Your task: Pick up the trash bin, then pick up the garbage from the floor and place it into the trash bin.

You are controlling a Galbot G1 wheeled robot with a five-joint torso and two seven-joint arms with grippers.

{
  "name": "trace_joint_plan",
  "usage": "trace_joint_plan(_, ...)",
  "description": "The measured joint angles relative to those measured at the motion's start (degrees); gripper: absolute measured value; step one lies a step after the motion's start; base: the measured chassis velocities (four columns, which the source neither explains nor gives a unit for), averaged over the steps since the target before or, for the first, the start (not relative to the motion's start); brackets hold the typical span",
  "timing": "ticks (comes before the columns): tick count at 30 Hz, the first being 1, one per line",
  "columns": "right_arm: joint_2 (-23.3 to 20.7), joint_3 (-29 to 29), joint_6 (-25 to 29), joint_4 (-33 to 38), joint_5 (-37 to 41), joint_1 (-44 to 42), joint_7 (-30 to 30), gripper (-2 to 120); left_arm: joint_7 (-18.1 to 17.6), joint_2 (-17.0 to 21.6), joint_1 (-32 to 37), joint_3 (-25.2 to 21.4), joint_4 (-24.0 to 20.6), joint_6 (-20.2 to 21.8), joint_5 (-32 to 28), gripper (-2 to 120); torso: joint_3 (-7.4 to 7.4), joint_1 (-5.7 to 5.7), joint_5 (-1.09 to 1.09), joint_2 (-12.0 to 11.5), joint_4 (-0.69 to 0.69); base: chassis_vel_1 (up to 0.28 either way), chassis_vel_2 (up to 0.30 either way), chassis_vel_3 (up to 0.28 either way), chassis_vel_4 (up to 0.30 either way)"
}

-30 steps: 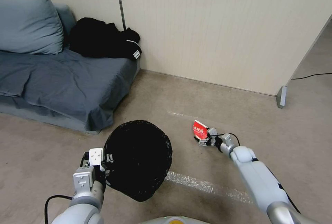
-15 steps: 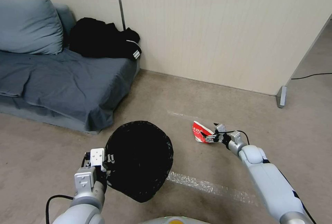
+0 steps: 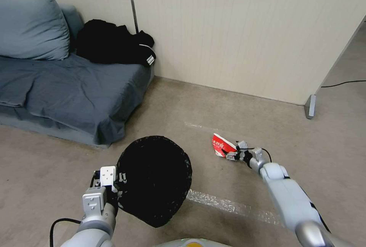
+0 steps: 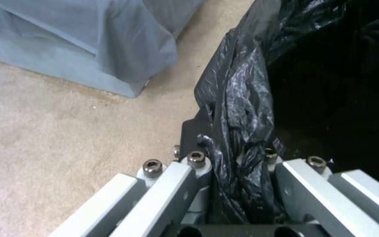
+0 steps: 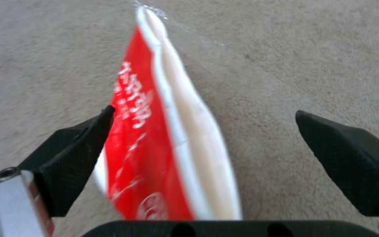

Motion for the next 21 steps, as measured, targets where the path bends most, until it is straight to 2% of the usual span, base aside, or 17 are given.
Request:
trace_joint_plan(3, 0.3, 0.43, 0.27, -2.57, -0.19, 1.51, 0.0, 94, 0.0, -0.01, 0.15, -0.14, -0.02, -0.05, 0.04, 3, 0.0, 0.0, -0.01, 0.0, -0.01, 0.0, 0.0, 0.0, 0.0)
trace_joint_plan(6, 0.63, 0.87, 0.92, -5.41, 0.36, 3.3, 0.0, 77, 0.0, -0.05, 0.15, -0.23, -0.02, -0.09, 0.05, 3, 0.0, 0.0, 0.0, 0.0, -0.02, 0.0, 0.0, 0.0, 0.0)
trace_joint_plan(7, 0.63, 0.87, 0.92, -5.41, 0.36, 3.3, 0.0, 77, 0.0, -0.05, 0.15, -0.23, -0.02, -0.09, 0.05, 3, 0.0, 0.0, 0.0, 0.0, -0.02, 0.0, 0.0, 0.0, 0.0)
trace_joint_plan(11, 0.45, 0.83, 0.63, -4.07, 1.11, 2.72, 0.21, 57, 0.0, -0.21, -0.52, 0.13, 0.34, -0.09, 0.05, 3, 0.0, 0.0, -0.01, 0.01, -0.02, 0.0, 0.0, 0.0, 0.0)
trace_joint_plan(13, 0.46, 0.81, 0.59, -3.91, 1.13, 2.51, 0.25, 54, 0.01, -0.23, -0.63, 0.2, 0.42, -0.09, 0.05, 3, 0.0, -0.01, 0.0, 0.01, -0.02, 0.0, 0.0, 0.0, 0.0)
trace_joint_plan(16, 0.62, 0.79, 0.38, -3.66, 1.15, 1.87, 0.54, 39, 0.01, -0.29, -0.93, 0.42, 0.65, -0.09, 0.03, 3, 0.0, -0.01, 0.0, 0.01, -0.03, 0.0, 0.0, 0.0, 0.0)
trace_joint_plan(17, 0.62, 0.79, 0.38, -3.66, 1.15, 1.87, 0.54, 39, 0.01, -0.29, -0.93, 0.42, 0.65, -0.09, 0.03, 3, 0.0, -0.01, 0.0, 0.01, -0.03, 0.0, 0.0, 0.0, 0.0)
trace_joint_plan(20, 0.87, 0.79, -0.02, -4.1, 1.06, 1.66, 0.69, 25, 0.01, -0.32, -0.97, 0.57, 0.7, -0.09, 0.03, 3, 0.0, -0.01, 0.0, 0.01, -0.02, 0.0, 0.0, 0.0, 0.0)
trace_joint_plan(21, 0.87, 0.79, -0.02, -4.1, 1.06, 1.66, 0.69, 25, 0.01, -0.32, -0.97, 0.57, 0.7, -0.09, 0.03, 3, 0.0, -0.01, 0.0, 0.01, -0.02, 0.0, 0.0, 0.0, 0.0)
